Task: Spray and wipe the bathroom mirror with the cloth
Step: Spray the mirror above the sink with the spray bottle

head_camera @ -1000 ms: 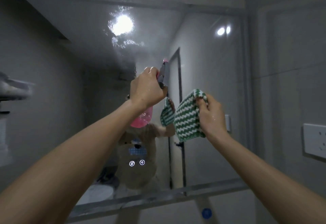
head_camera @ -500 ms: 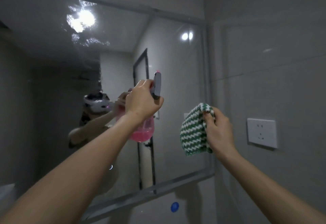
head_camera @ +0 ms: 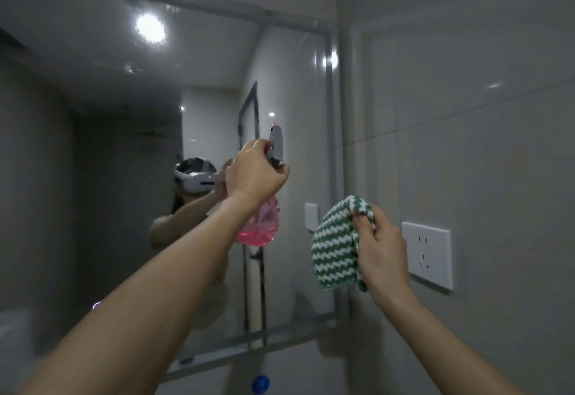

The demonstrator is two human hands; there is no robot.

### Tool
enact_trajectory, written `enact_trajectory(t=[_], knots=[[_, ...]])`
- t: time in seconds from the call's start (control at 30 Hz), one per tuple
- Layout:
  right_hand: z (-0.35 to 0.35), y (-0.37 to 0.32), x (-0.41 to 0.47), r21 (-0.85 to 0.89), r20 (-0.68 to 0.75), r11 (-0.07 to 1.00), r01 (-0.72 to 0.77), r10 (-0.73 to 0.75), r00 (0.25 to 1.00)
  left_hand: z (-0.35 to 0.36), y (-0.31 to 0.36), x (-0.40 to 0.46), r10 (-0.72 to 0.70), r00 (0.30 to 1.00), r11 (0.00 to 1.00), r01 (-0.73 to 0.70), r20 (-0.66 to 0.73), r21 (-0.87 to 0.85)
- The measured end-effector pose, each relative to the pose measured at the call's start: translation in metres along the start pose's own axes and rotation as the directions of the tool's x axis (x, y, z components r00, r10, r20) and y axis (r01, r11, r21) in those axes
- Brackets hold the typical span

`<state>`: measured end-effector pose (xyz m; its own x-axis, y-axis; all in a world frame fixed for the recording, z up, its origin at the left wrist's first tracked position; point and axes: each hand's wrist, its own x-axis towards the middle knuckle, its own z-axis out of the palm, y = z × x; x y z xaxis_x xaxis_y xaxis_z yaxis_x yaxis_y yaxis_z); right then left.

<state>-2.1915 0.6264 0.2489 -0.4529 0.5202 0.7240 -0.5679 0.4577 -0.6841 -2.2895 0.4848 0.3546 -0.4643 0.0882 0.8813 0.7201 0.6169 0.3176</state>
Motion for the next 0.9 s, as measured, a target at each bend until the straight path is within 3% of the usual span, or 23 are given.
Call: enact_trajectory(t=[0.27,0.73,0.9], knots=[[-0.001,0.021,0.03,0.05,0.112,0.997,-0.062,0.056,0.992,0.031,0.019,0.022,-0.082,0.996,0.986,0.078,0.021,0.146],[0.001,0.016,0.029,0.047,0.053,0.999,-0.006,0.003,0.999,0.02,0.025,0.021,0.012,0.998,0.989,-0.003,-0.06,0.149],[-0.007,0.016,0.016,0.063,0.046,0.998,-0.019,0.016,0.999,0.013,0.024,0.009,-0.014,1.0,0.981,0.008,0.028,0.195]])
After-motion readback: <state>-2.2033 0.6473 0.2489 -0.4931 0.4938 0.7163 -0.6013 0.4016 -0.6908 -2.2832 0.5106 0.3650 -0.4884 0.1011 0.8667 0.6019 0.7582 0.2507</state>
